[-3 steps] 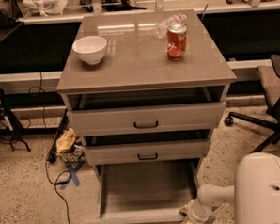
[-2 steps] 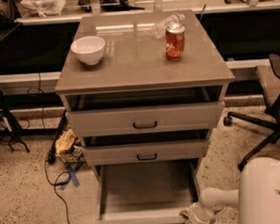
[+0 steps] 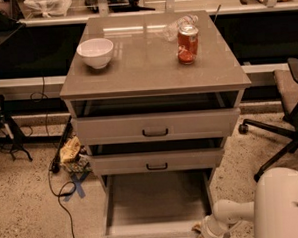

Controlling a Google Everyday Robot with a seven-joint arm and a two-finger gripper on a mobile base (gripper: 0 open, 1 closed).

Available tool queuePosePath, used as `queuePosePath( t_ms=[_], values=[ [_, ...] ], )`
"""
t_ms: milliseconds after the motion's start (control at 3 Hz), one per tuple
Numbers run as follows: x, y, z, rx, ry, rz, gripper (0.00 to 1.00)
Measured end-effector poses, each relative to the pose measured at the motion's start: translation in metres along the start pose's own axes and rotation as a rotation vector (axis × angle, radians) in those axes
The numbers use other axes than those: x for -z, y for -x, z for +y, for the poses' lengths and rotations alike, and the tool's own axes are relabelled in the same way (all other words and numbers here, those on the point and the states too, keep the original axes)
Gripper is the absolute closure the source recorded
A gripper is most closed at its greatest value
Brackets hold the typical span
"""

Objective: Open bottom drawer

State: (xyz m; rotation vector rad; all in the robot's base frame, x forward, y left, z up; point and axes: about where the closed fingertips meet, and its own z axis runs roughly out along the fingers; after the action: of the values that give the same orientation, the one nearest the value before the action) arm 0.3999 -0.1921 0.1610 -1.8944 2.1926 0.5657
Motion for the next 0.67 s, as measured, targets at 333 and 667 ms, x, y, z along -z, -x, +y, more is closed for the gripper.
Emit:
queuePosePath(
  t_ms=[333, 667],
  values=[
    [-0.0016, 0.0003, 0.0016, 0.0, 0.003, -0.001, 0.35],
    [-0.0017, 0.0003, 0.0017, 0.0, 0.004, -0.001, 0.11]
  ],
)
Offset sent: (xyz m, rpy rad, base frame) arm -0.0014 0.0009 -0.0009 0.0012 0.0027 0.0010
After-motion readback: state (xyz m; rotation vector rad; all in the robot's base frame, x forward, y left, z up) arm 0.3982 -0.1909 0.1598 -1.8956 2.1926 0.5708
